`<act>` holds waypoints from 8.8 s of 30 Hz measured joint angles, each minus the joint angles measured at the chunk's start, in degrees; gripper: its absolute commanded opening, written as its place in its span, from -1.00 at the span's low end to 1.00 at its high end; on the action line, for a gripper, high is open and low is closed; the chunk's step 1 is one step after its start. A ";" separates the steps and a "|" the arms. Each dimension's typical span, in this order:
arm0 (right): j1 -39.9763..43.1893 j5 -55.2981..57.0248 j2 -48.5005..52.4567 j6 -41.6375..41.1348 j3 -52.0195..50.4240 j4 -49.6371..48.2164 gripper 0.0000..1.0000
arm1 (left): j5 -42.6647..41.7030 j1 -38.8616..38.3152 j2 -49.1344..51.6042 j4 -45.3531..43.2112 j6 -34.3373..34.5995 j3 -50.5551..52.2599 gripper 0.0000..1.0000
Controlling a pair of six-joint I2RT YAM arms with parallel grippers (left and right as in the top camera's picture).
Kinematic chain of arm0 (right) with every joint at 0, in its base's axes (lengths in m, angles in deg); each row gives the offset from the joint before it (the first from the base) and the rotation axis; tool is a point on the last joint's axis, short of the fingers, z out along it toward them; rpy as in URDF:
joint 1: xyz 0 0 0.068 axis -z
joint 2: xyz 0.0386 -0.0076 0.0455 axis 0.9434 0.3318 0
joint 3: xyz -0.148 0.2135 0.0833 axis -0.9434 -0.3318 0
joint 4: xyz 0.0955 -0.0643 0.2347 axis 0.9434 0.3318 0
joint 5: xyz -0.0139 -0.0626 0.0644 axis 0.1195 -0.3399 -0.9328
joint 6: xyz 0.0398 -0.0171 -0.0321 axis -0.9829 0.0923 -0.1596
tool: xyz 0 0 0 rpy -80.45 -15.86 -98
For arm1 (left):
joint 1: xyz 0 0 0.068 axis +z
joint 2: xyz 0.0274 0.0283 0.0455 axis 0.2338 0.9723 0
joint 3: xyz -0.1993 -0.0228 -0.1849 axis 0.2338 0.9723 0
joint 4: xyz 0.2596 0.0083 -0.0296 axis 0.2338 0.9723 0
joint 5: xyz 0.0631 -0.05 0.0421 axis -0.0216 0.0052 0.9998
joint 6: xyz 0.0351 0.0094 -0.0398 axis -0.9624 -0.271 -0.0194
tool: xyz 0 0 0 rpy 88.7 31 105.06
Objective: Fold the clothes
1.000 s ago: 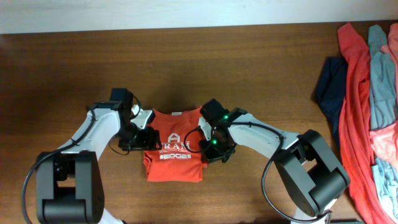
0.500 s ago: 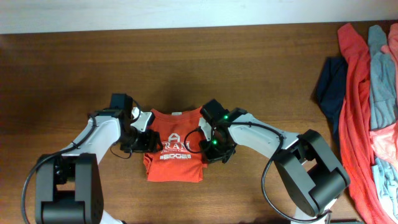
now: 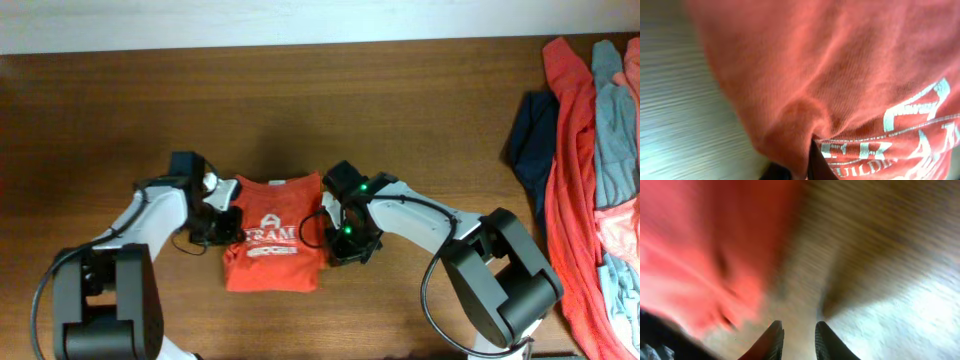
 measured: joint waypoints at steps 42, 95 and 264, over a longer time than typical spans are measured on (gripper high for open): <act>7.54 7.39 -15.12 4.50 13.09 19.61 -0.44 | 24.83 35.10 12.55 -21.77 -8.20 -20.20 0.98; 32.46 12.17 -22.80 6.40 12.92 12.85 0.98 | 6.97 6.08 5.40 20.02 -3.13 -43.50 0.98; 32.46 17.88 -108.24 11.54 -64.81 -43.63 0.97 | 10.19 -2.64 -99.86 -41.35 -9.51 55.12 0.99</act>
